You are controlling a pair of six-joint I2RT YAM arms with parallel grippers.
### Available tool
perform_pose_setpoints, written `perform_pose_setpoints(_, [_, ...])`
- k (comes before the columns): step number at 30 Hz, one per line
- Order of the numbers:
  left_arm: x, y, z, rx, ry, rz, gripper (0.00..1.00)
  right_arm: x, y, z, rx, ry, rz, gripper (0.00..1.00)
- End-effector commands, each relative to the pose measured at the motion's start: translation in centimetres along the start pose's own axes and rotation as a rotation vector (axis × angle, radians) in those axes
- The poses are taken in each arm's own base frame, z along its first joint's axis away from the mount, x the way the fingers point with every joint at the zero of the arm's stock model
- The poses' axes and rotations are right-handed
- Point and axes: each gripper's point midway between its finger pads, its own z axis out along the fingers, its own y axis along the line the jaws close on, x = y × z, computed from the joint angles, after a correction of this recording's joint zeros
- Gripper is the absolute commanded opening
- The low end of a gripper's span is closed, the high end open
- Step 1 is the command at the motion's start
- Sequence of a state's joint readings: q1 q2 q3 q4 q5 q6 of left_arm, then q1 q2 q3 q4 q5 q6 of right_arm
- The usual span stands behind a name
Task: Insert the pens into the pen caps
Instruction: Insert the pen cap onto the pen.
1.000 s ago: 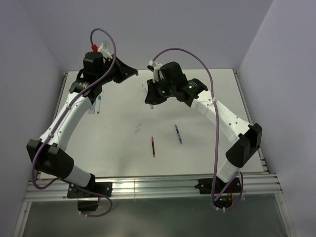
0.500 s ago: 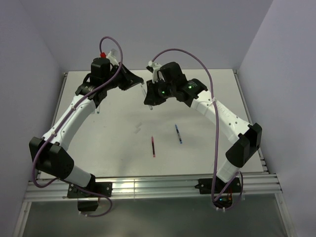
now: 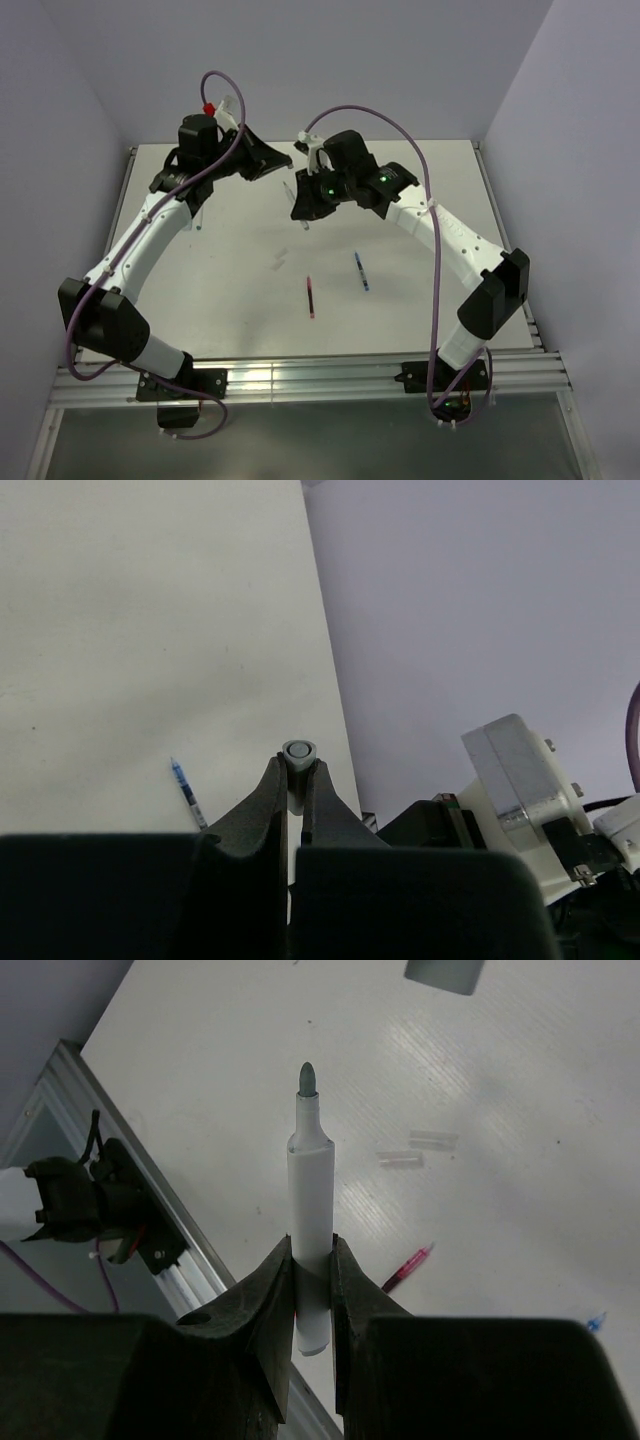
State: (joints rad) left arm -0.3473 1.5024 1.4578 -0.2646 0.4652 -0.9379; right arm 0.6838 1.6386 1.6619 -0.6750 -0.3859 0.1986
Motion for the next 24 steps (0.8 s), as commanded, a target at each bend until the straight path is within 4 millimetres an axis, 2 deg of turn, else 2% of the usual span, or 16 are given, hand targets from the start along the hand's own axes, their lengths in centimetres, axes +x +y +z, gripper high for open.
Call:
perform_pose_setpoints(1, [-0.4, -3.6, -1.6, 0.137, -0.013, 0.049, 0.0, -1.1, 1.9, -2.3, -0.073, -0.051, -0.047, 0.0])
perform_pose_setpoints(7, [-0.1, -3.7, -1.8, 0.152, 0.005, 0.048, 0.0, -1.3, 2.4, -3.1, -0.083, -0.068, -0.061, 0.0])
perform_pose_setpoints(15, [-0.3, -3.4, -3.2, 0.19, 0.033, 0.032, 0.0, -1.5, 1.0, -3.6, -0.065, -0.079, -0.023, 0.0])
perform_pose_setpoints(24, [0.4, -5.1, -4.3, 0.332, 0.081, 0.024, 0.0, -1.4, 2.1, -4.0, -0.136, -0.067, -0.034, 0.0])
